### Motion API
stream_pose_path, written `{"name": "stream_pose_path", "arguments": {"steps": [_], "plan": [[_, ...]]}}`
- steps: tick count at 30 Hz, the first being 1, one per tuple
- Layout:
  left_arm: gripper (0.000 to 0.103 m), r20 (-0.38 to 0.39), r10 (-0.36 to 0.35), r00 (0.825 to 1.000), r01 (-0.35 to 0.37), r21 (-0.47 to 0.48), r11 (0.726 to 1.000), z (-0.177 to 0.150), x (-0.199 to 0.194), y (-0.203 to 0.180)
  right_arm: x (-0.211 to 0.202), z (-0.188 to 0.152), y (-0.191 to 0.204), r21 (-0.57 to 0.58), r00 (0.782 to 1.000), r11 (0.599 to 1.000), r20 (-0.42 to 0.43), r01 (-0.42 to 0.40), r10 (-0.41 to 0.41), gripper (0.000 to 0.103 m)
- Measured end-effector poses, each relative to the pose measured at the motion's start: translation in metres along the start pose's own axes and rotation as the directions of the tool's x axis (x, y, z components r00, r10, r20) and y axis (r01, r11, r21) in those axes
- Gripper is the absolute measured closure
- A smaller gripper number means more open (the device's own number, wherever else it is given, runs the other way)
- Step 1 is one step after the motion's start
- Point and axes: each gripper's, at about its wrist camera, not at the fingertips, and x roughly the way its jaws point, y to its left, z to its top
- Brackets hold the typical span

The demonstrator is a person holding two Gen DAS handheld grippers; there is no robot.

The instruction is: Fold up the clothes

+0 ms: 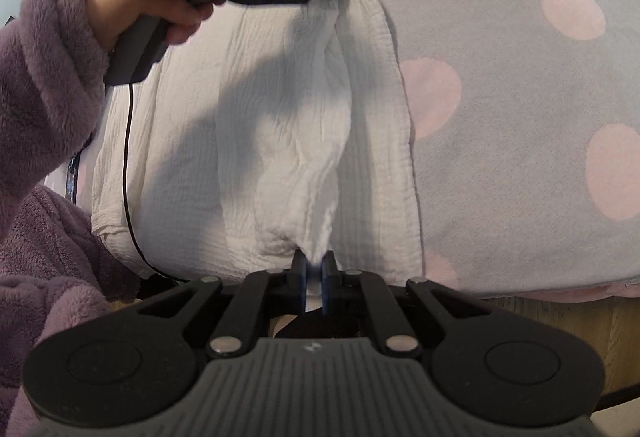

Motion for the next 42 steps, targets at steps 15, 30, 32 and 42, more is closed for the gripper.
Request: {"name": "stream_pose_path", "arguments": {"steps": [15, 30, 32, 42], "plan": [[0.102, -0.03, -0.044, 0.999, 0.039, -0.151, 0.988, 0.053, 0.018, 0.015, 0.003, -0.01, -0.04, 0.161, 0.997, 0.984, -0.009, 0.081, -0.08, 0.095], [0.08, -0.039, -0.037, 0.999, 0.03, -0.167, 0.985, 0.055, 0.001, 0.009, 0.024, -0.008, -0.05, 0.224, 0.995, 0.971, -0.065, 0.088, -0.075, 0.068], [0.08, -0.068, -0.061, 0.996, 0.047, -0.195, 0.98, 0.057, -0.003, 0.012, 0.017, -0.008, -0.052, 0.232, 0.997, 0.97, -0.02, 0.08, -0.077, 0.063], [0.068, -0.213, -0.111, 0.971, 0.024, -0.371, 0.928, 0.059, 0.028, 0.008, 0.024, 0.002, -0.057, 0.202, 0.993, 0.974, -0.072, 0.105, -0.092, 0.05]]}}
